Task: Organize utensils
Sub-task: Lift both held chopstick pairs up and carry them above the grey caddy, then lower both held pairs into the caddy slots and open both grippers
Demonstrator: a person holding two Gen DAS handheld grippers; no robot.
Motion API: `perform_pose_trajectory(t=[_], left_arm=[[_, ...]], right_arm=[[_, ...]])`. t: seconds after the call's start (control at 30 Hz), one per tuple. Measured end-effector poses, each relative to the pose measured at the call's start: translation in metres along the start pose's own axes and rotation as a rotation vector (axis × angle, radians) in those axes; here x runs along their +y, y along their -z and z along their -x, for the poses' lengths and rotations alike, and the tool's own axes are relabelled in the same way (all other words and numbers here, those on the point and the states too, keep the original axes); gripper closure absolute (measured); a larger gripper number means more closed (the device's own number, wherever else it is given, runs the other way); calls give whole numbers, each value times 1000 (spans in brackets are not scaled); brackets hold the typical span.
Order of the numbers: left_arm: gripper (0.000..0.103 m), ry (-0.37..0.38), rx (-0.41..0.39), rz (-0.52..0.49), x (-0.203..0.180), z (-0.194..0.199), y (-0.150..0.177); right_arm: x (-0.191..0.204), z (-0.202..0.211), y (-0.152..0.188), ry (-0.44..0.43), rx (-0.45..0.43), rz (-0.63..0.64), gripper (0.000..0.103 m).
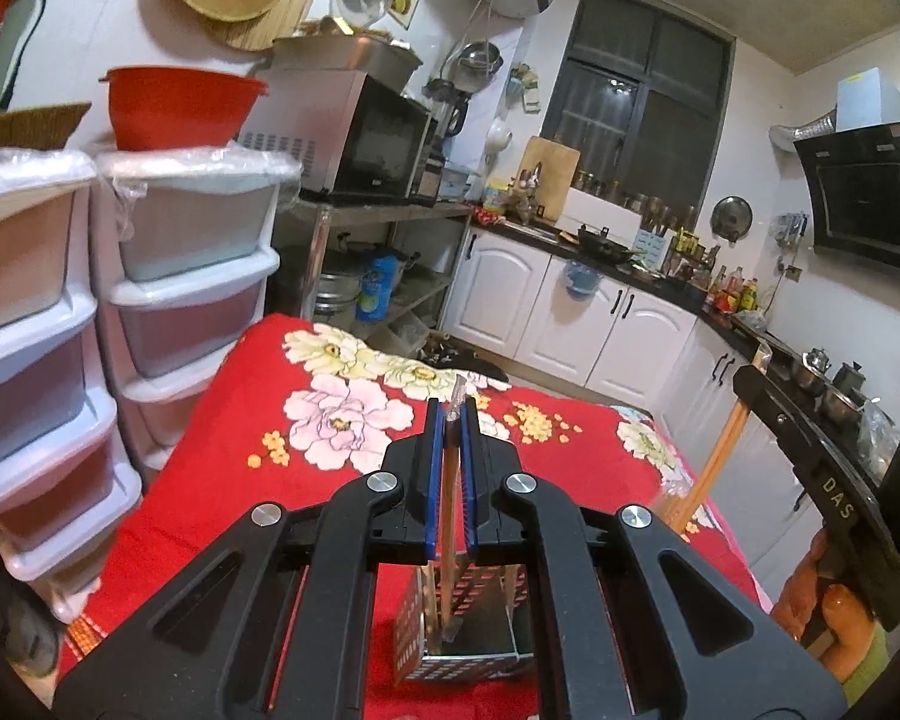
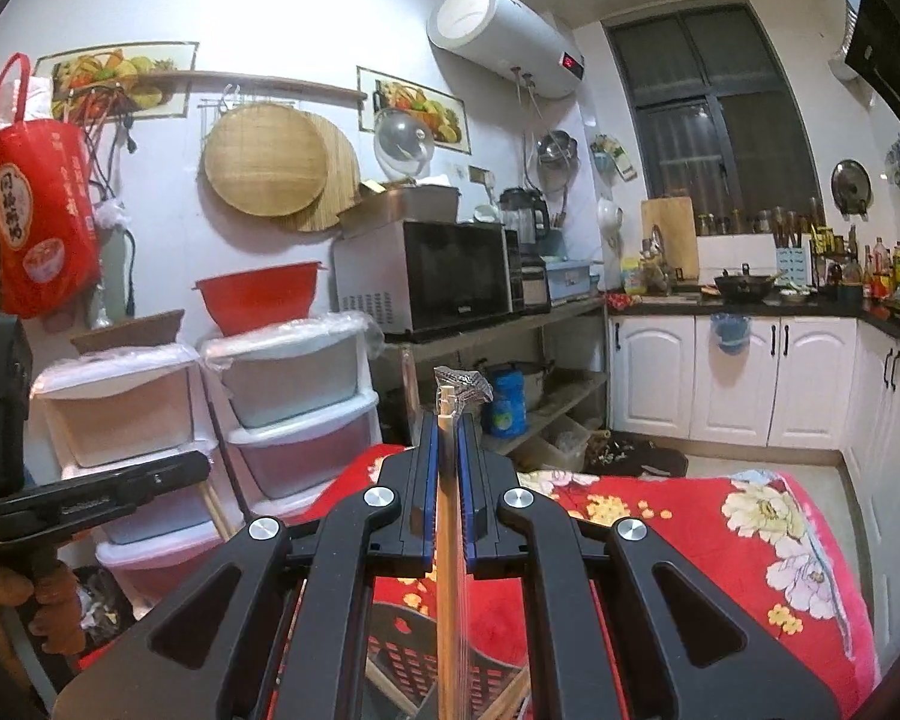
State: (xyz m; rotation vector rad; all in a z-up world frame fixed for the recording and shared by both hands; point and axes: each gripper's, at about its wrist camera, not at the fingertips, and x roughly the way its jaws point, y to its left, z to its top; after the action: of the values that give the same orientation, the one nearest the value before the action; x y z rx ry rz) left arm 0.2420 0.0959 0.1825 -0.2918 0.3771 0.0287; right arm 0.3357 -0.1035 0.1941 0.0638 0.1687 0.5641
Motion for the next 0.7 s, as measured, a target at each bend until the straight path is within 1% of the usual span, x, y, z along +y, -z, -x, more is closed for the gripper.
perform_pose_trajectory(t=[0.27, 0.53, 0.7], left_arm=[[102, 10, 29, 2, 4, -13, 23], [102, 30, 58, 0, 8, -25, 41], [102, 20, 46, -17, 10, -24, 45]], right_arm=[[-2, -25, 28, 34, 48, -4, 97], [-1, -44, 51, 39, 112, -13, 97], [5, -53, 64, 32, 162, -9, 97]])
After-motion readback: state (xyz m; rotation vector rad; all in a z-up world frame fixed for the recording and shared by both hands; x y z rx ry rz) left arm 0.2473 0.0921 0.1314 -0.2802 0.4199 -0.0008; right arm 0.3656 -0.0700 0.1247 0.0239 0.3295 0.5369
